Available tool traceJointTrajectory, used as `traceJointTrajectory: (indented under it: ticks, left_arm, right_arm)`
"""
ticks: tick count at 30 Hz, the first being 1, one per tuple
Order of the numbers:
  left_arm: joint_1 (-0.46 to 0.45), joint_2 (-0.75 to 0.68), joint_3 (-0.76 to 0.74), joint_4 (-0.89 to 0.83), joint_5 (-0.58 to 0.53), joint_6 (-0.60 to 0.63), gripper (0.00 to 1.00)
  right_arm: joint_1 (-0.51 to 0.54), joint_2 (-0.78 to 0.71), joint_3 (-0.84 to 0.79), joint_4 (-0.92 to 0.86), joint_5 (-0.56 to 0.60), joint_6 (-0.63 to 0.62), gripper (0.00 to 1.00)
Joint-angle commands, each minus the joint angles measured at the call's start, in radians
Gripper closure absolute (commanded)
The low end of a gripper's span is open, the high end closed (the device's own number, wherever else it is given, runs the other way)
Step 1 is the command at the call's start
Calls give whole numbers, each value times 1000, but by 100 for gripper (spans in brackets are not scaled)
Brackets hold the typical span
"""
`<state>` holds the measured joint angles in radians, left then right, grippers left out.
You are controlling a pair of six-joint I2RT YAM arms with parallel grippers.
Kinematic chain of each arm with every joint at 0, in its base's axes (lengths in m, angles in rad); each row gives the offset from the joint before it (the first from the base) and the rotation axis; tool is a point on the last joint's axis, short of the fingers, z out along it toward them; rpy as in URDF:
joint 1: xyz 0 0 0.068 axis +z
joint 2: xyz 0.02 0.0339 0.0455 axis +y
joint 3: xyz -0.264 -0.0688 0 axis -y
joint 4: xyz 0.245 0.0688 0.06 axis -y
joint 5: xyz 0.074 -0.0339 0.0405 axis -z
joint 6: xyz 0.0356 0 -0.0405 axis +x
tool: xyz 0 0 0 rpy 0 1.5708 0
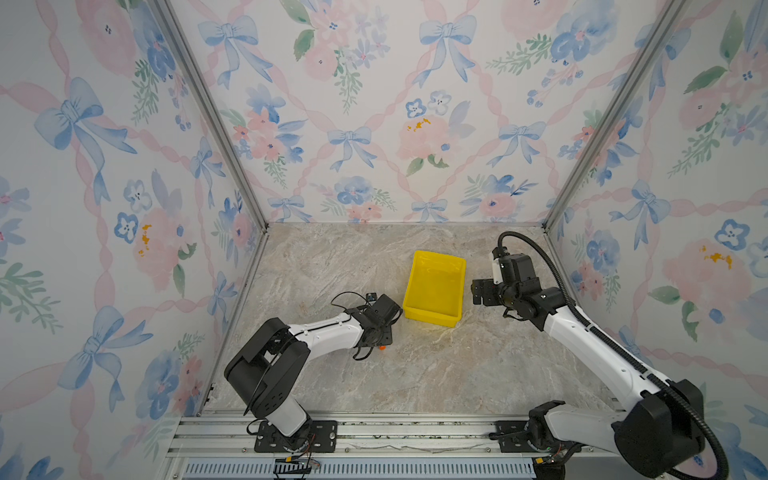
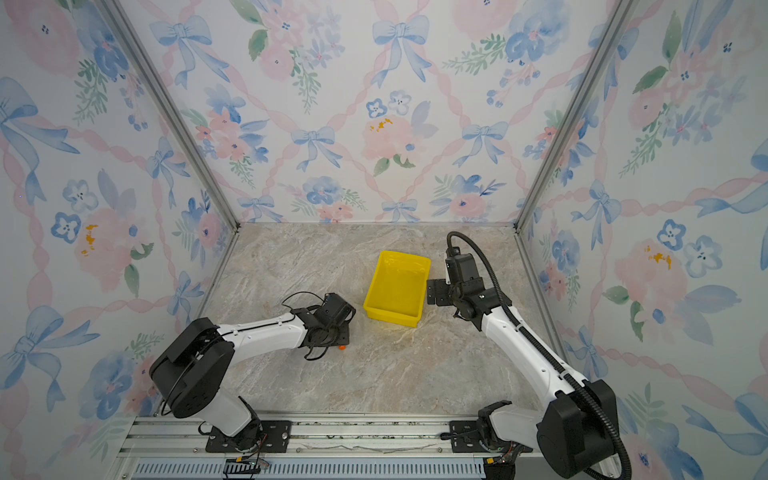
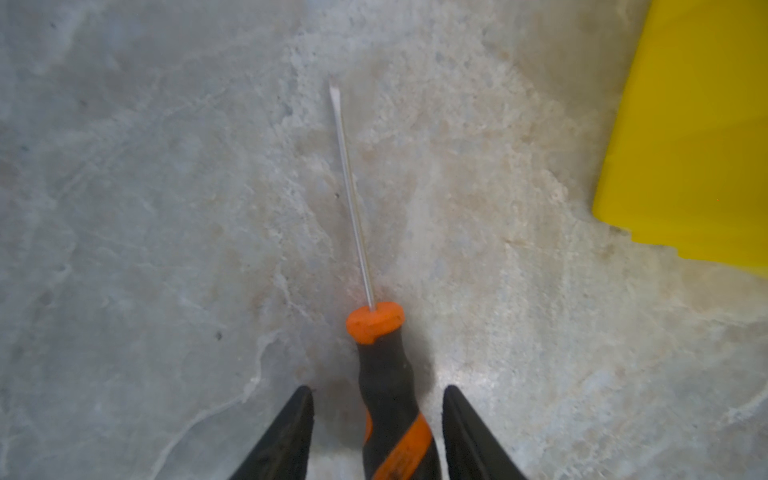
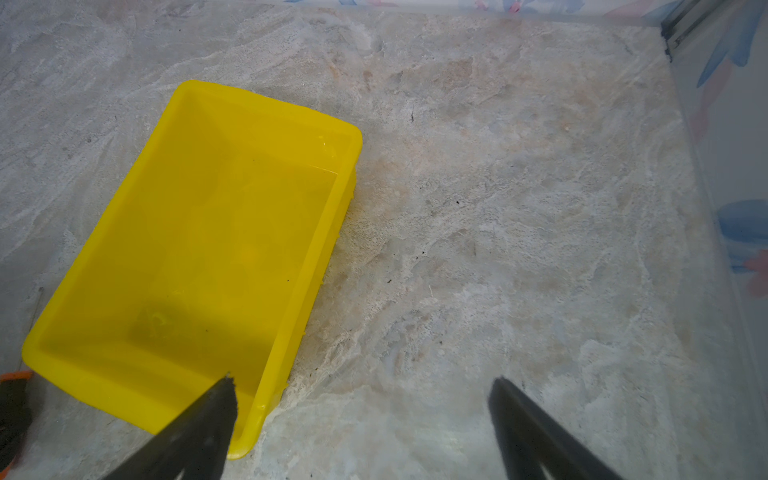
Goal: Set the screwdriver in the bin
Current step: 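Close the left gripper on the screwdriver's orange-and-black handle and lift it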
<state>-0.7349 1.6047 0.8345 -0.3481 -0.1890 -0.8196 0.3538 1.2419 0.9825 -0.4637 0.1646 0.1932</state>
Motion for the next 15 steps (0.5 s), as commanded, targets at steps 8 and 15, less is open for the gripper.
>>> traceJointTrajectory:
  ticks: [8,15]
  left_arm:
    - [-9,31,56,-75,-31,18,75]
    - [8,24,144,-85,-48,99,90]
  right_arm:
    - [-59,-23,-32,16,12,7,3]
    - [-76,3,-24,41,7,10,3]
